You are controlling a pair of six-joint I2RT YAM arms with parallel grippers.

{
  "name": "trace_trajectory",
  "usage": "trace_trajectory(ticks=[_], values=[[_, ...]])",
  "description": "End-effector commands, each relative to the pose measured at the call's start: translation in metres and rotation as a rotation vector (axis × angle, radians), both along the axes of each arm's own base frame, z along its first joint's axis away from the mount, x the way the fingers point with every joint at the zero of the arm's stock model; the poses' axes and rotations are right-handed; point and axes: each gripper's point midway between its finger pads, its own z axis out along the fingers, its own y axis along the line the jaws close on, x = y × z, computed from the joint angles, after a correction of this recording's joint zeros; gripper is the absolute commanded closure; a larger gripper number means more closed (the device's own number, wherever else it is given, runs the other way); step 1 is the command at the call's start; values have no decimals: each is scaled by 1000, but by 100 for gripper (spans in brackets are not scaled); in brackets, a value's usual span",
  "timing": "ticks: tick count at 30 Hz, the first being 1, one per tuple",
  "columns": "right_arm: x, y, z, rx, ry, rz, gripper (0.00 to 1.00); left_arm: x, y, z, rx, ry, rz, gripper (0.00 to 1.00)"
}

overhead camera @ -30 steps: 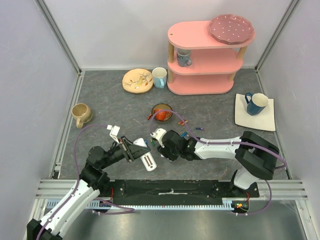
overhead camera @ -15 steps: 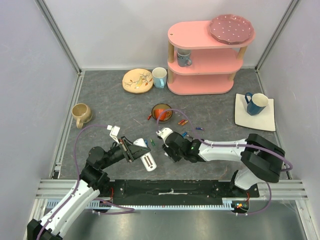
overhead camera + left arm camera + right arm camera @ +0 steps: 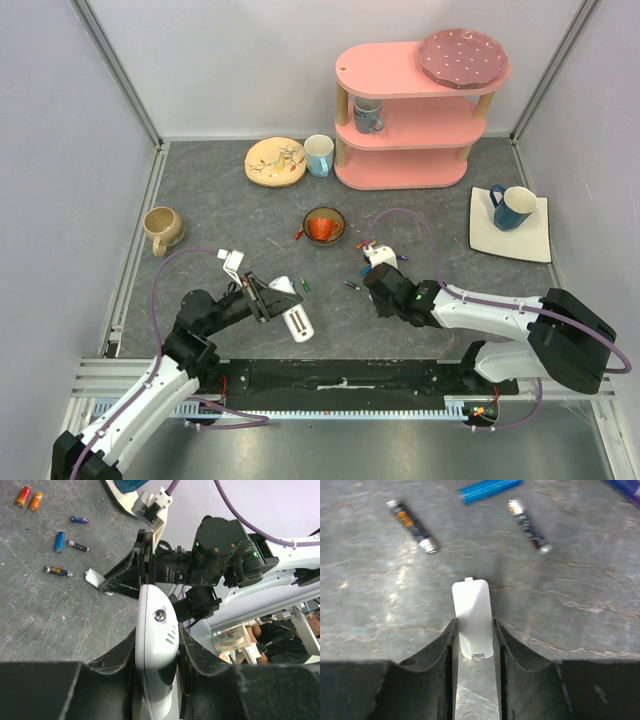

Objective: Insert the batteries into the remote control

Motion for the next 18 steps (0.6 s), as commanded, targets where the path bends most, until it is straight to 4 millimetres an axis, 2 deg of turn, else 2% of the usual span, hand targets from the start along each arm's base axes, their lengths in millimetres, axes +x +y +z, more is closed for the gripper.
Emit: trace_trajectory(ticks=[1,4,9,12,13,15,16,18], values=[[12,-21,-1,1,-4,-117,65,4,-1,8,-21,-51,3,98],[12,-20,-5,-7,8,-114,62,5,-2,7,-23,-44,6,98],[17,-17,1,4,-6,-125,46,7,-1,6,-26,-42,16,98],[23,-15,16,14,-32,-136,40,8,0,7,-28,-47,22,98],[28,-11,29,36,-56,-139,38,8,0,8,-30,-50,25,98],[31,-13,43,32,-81,-145,36,9,0,7,-30,-47,30,98],[37,-10,59,54,-117,-150,35,10,0,6,-31,-38,37,98],[43,-7,74,62,-156,-132,34,14,2,2,-31,-19,61,98]])
